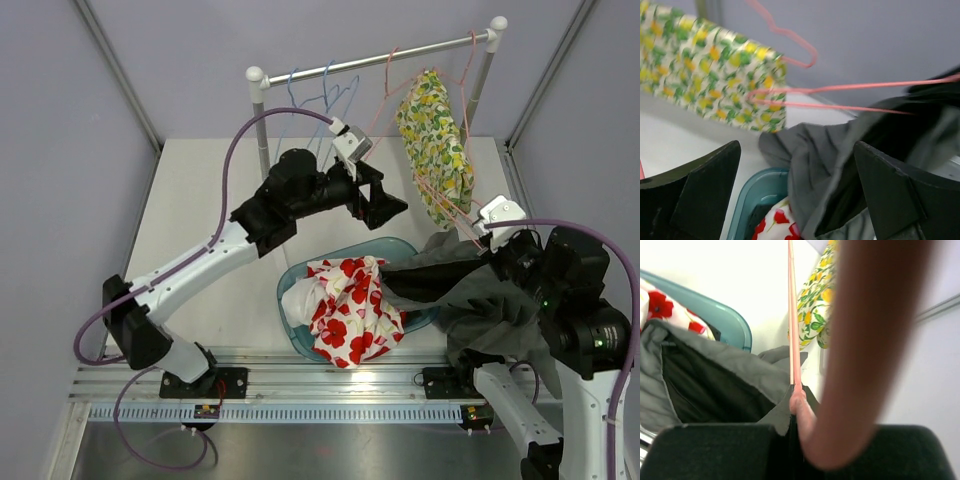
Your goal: Remove the skirt from the hanger
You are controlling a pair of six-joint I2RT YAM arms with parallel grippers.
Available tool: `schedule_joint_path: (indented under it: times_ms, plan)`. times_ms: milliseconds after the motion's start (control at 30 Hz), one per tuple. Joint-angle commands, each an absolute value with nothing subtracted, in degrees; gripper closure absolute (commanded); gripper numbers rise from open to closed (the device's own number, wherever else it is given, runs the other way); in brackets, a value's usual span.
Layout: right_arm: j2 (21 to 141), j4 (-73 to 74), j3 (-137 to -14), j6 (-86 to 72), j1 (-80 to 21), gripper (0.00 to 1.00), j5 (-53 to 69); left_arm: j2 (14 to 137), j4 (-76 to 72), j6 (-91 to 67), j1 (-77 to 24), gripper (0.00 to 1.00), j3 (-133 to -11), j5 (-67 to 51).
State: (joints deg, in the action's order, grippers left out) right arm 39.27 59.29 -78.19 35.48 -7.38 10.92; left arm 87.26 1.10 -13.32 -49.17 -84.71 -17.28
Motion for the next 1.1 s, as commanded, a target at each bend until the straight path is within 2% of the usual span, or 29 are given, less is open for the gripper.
schedule_joint_path:
  times_ms: [0, 100, 267, 500, 633, 833, 900, 933, 967, 1067]
  plan:
    - [40.7, 56.3, -77.0, 43.1, -7.1, 1.0, 13.1, 81.9, -5.0, -6.0, -49.7, 0.01, -83.3, -32.3]
    - [42.5, 59.0, -77.1, 49.2, -7.1, 1.0, 18.1, 78.3, -1.1, 3.6, -51.1, 0.01, -80.1, -36.7]
    - [46.5, 68.3, -79.3, 66.1, -7.1, 1.0, 32.1, 73.6, 10.8, 19.0, -53.8, 0.01, -77.2, -30.6]
    - [51.6, 74.9, -82.5, 77.6, -7.1, 1.0, 47.0, 73.9, 15.1, 23.1, -54.8, 0.04, -77.0, -27.3]
    - [53.3, 75.8, -84.4, 78.7, -7.1, 1.0, 52.4, 77.2, 16.0, 24.3, -55.9, 0.21, -77.7, -27.9]
    - [54.3, 76.6, -85.0, 79.0, -7.0, 1.0, 56.1, 81.2, 19.6, 28.0, -59.7, 0.4, -81.0, -22.5]
    - [54.2, 76.6, -84.9, 78.8, -7.1, 1.0, 56.1, 82.2, 21.0, 29.2, -60.1, 0.78, -82.3, -21.2]
    - [54.2, 76.6, -84.6, 78.8, -7.1, 1.0, 55.9, 82.2, 20.9, 29.0, -60.2, 0.92, -82.4, -18.9]
    - [54.1, 76.2, -84.5, 78.2, -7.0, 1.0, 55.6, 81.4, 20.2, 29.0, -60.2, 1.0, -82.3, -17.9]
    - [53.5, 74.0, -82.8, 74.6, -7.0, 0.97, 53.7, 78.5, 17.4, 30.2, -60.3, 1.0, -79.5, -16.6]
